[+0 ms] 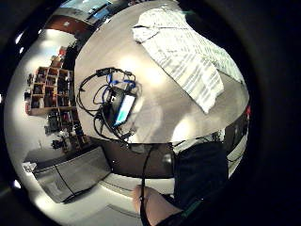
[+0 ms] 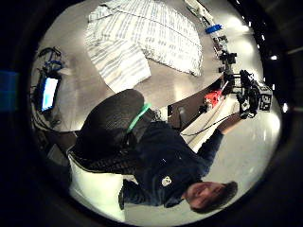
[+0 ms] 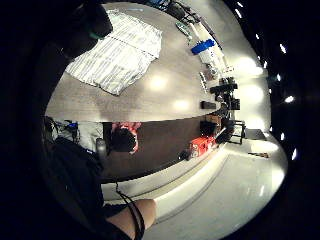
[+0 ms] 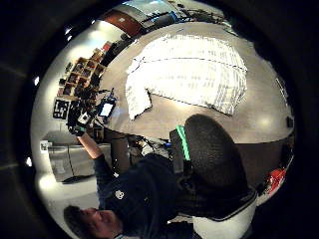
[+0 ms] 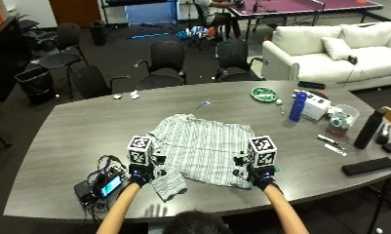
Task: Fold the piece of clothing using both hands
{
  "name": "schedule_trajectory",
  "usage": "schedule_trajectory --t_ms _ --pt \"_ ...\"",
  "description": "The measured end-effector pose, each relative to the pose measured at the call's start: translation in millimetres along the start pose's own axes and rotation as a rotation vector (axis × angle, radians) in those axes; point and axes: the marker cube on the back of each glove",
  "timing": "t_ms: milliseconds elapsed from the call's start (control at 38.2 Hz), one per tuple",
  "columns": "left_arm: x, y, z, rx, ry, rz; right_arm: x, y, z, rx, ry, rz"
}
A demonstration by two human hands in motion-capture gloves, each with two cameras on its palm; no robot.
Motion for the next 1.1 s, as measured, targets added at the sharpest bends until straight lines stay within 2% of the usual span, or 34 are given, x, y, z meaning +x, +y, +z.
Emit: schedule_trajectory --t_ms 183,497,549,601,654,706,785,915,994,1098 --pt "9 -16 2 -0.022 -0.019 0.047 0 -10 1 -0.011 -0.011 0.002" --pt "17 -68 43 -0.159 -0.033 0.089 0 -27 10 -0.049 -0.013 0.013" --pt "20 -72 55 -0.268 -0.014 0.055 2 -31 15 -0.063 -0.009 0.020" --pt "24 -67 61 -0.419 -0.002 -0.033 2 -33 18 -0.074 -0.008 0.026" --pt "26 -63 66 -0.493 -0.018 -0.115 2 -36 22 -0.080 -0.010 0.030" --pt "26 -68 72 -0.452 -0.041 -0.113 5 -42 30 -0.088 -0.011 0.033" --pt "28 -84 88 -0.367 -0.046 -0.024 11 -52 44 -0.105 -0.008 0.037" --pt "33 -104 122 -0.398 -0.029 0.052 15 -62 61 -0.152 -0.019 0.029" --pt "32 -114 138 -0.394 -0.017 0.034 18 -68 72 -0.176 -0.023 0.029" --pt "25 -126 149 -0.365 -0.023 -0.056 20 -78 86 -0.200 -0.041 0.037"
